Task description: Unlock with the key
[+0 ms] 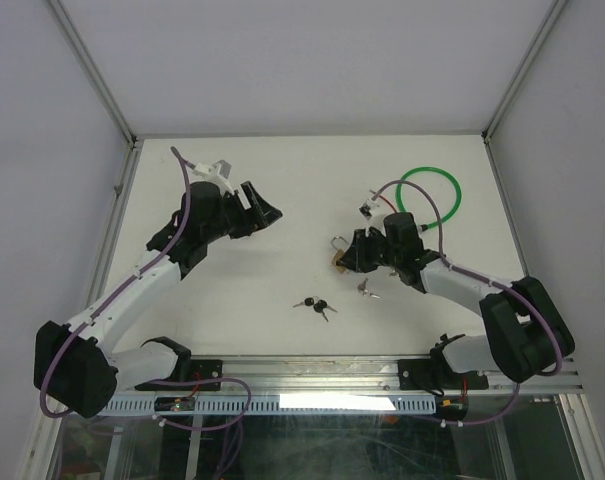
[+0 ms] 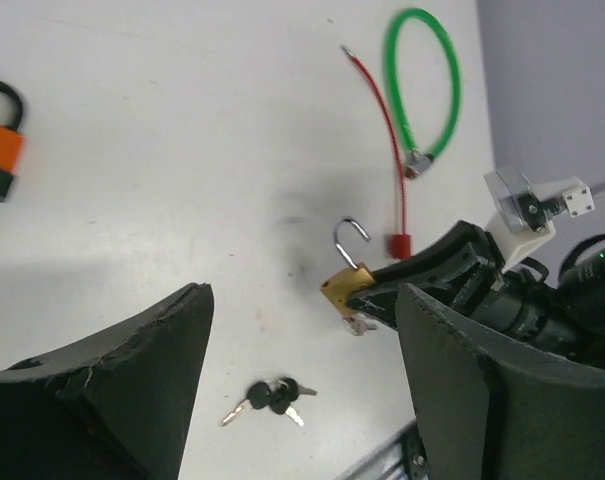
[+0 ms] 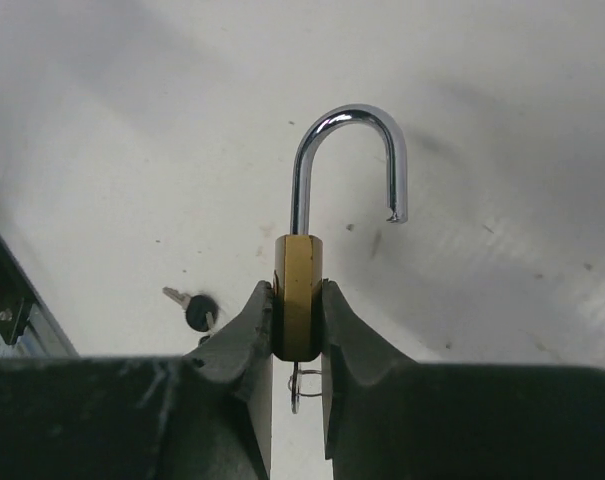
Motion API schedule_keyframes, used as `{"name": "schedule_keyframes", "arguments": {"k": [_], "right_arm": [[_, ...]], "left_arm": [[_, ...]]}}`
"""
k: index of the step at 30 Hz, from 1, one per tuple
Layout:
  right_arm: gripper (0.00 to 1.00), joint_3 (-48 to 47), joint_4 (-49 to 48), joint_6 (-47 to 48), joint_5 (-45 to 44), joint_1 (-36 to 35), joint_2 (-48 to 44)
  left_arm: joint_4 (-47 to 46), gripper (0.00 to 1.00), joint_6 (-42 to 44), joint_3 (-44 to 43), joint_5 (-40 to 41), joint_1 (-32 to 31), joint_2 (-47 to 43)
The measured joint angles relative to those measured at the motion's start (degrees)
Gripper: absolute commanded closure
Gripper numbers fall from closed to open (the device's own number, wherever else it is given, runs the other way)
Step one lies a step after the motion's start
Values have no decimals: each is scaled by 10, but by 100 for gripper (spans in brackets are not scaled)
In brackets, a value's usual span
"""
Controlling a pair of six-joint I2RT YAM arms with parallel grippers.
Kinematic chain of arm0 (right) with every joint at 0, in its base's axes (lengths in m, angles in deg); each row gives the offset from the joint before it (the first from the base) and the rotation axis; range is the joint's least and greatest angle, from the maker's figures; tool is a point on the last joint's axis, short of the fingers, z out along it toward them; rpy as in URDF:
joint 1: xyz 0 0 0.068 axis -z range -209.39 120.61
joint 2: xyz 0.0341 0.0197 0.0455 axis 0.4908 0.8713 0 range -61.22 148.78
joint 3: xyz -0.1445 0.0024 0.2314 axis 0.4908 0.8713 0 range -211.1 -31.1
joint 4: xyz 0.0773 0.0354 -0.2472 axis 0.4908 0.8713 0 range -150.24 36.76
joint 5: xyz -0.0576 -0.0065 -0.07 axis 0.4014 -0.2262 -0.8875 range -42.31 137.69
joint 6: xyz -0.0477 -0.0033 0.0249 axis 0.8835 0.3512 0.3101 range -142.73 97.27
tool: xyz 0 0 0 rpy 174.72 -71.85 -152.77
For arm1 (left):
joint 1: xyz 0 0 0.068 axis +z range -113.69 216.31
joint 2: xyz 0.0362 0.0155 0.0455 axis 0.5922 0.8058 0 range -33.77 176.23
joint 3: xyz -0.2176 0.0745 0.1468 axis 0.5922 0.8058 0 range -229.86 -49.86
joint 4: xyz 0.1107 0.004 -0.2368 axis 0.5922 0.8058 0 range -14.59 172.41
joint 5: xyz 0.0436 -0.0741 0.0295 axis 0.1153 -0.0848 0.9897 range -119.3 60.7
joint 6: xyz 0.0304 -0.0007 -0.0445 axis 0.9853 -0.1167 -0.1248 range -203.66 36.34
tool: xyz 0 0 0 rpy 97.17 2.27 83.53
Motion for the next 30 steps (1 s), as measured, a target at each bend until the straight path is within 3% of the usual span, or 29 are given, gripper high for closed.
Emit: {"name": "schedule_keyframes", "arguments": {"k": [6, 11, 13, 21, 30], "right_arm": [[99, -10, 45, -11, -27, 32, 53], [78, -31, 58, -38, -28, 47, 90], [62, -42, 62, -47, -30, 48, 100], [35, -76, 110, -53, -85, 49, 111], [26, -111, 227, -30, -157, 44, 33]], "left_arm": [[158, 18, 86, -103, 125, 0, -12], [221, 16, 151, -154, 195, 4, -15], [235, 15, 169, -154, 217, 4, -16], [258, 4, 208, -114, 274, 9, -32], [267, 1, 213, -90, 317, 38, -95]]}}
